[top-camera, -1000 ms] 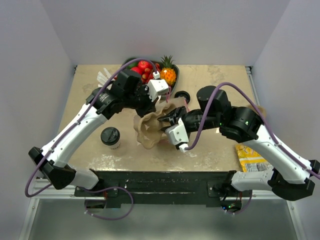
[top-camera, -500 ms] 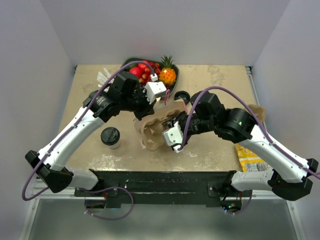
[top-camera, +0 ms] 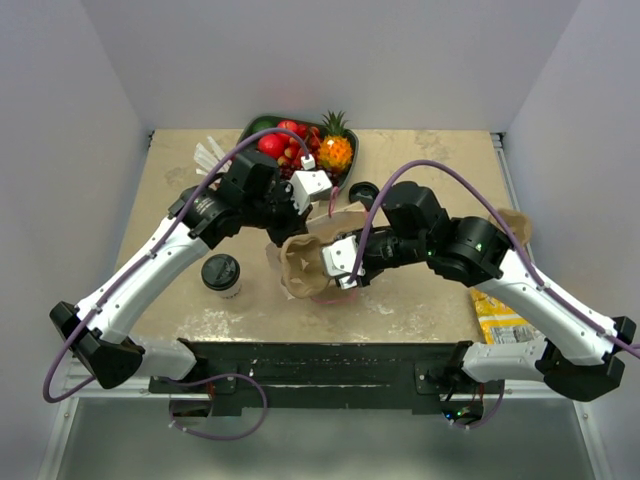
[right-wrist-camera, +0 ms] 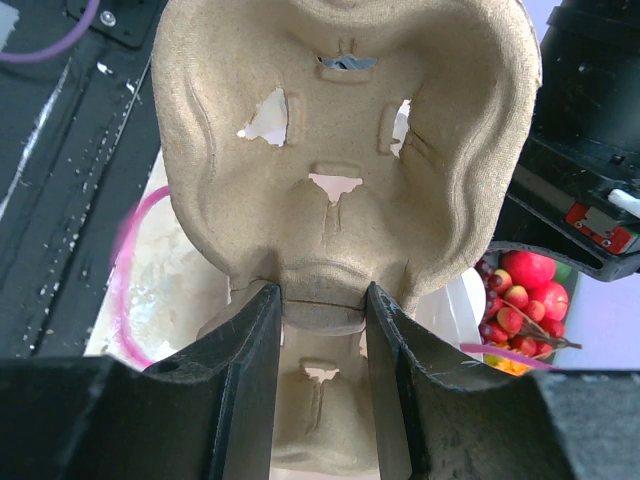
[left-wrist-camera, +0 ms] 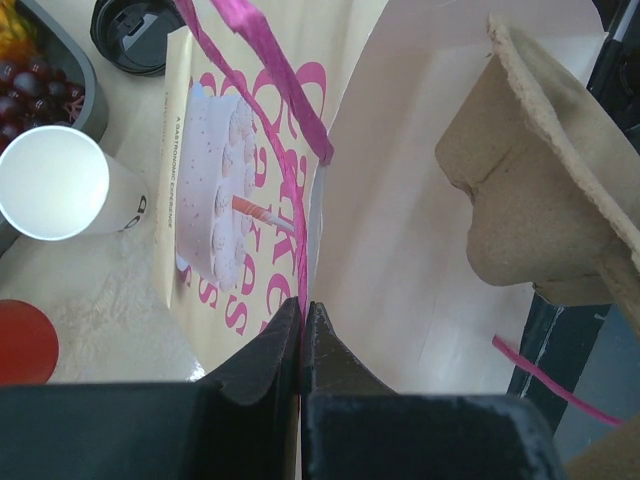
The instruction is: Pack the takeout coffee
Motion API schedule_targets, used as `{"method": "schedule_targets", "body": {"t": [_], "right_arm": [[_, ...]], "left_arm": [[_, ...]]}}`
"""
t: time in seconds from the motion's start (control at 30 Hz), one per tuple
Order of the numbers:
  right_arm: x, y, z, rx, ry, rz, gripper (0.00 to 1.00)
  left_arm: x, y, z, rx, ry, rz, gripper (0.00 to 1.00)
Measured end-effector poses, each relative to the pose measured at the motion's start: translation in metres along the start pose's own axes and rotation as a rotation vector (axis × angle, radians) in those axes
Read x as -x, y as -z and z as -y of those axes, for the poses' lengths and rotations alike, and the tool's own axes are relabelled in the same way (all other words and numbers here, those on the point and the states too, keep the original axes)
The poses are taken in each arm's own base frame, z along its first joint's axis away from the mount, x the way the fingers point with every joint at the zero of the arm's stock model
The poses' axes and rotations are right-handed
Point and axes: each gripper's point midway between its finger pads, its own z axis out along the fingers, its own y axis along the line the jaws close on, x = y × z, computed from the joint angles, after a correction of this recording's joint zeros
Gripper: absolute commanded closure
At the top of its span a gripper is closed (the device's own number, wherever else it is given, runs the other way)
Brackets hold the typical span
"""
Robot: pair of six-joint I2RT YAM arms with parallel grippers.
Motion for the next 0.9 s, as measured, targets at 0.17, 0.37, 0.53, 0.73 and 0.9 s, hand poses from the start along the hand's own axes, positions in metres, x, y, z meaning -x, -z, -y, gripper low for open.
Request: {"method": "schedule_targets", "body": {"t": [0.17, 0.37, 0.53, 0.73, 0.9], "right_arm": [[0.006, -0.001, 0.0, -0.003, -0.037, 0.028, 1.0], [0.007, -0.006, 0.005, -0.026, -0.034, 0.045, 1.0], [-0.002, -0.015, 0.002, -0.018, -0.007, 0.034, 1.0], [-0.01, -0.016, 0.005, -0.02, 0.095, -0.001, 1.0], [-0.031, -0.018, -0.001, 0.009, 0.163, -0.079, 1.0]], "left_arm": [[0.0, -0.001, 0.0, 0.0, 0.002, 0.001, 1.0], [0.0, -0.001, 0.0, 0.0, 0.008, 0.003, 1.0], [0.0, -0.001, 0.002, -0.01, 0.014, 0.005, 1.0], [0.001, -0.001, 0.004, -0.019, 0.016, 0.006, 1.0], [0.001, -0.001, 0.005, -0.024, 0.015, 0.009, 1.0]]}}
